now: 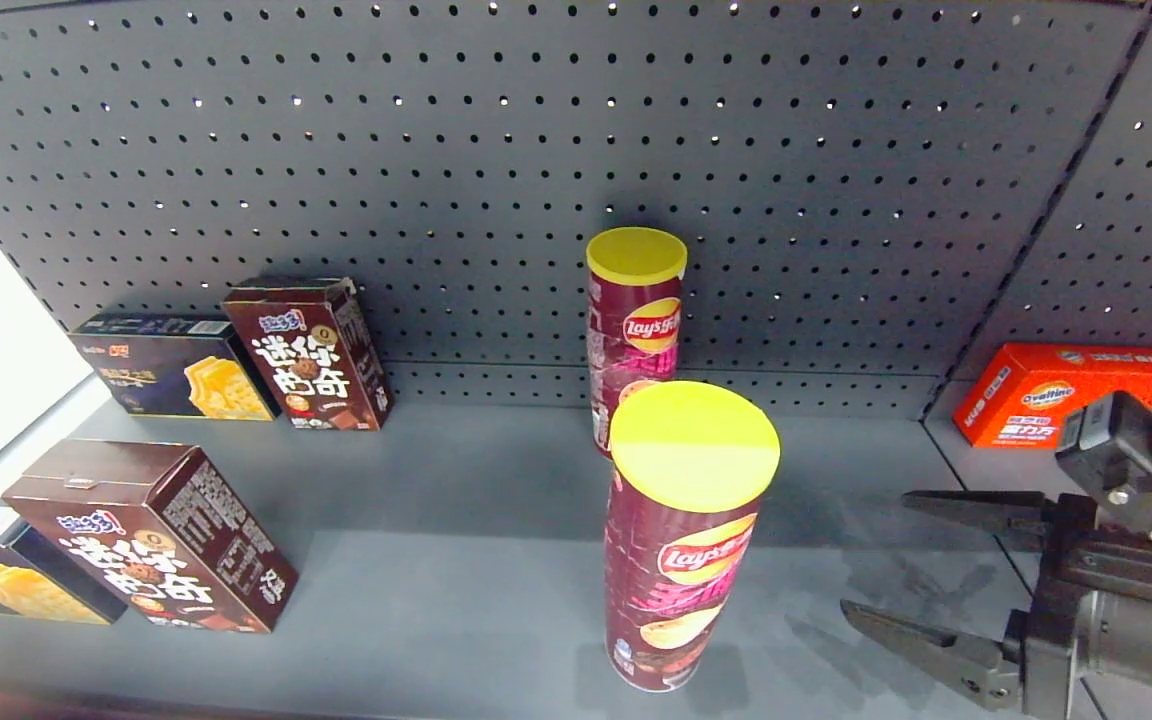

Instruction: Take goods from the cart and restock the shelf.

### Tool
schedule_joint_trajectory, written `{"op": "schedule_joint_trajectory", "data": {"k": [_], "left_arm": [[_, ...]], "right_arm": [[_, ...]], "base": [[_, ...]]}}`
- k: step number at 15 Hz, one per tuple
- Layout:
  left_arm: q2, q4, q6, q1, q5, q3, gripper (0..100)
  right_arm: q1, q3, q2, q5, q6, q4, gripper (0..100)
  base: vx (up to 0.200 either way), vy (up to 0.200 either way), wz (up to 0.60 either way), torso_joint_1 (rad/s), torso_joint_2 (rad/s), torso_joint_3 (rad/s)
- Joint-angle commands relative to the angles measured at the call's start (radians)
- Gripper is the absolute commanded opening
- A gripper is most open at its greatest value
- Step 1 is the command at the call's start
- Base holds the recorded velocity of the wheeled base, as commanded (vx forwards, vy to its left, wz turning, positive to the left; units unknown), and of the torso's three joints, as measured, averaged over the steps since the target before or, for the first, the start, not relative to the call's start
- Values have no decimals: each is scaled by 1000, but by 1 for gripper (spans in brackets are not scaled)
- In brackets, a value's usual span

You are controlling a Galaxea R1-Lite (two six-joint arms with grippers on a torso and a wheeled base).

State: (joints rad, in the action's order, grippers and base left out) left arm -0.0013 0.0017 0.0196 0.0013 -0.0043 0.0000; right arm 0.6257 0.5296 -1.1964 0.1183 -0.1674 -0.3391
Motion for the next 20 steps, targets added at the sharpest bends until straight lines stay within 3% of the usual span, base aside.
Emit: {"op": "schedule_joint_trajectory", "data": {"k": [1,8,20], "left_arm": [[3,0,2,0,-2,0,100],[3,0,0,0,-2,0,100],[3,0,-1,0,-2,0,100]], "right_arm": [[5,3,-63,-6,2,-1,100],[68,47,-221,-81,6,-75,100],[111,87,-333,-81,3,-93,100]], "base": [[0,0,0,0,0,0],[0,0,0,0,0,0],[0,0,0,0,0,0]]}}
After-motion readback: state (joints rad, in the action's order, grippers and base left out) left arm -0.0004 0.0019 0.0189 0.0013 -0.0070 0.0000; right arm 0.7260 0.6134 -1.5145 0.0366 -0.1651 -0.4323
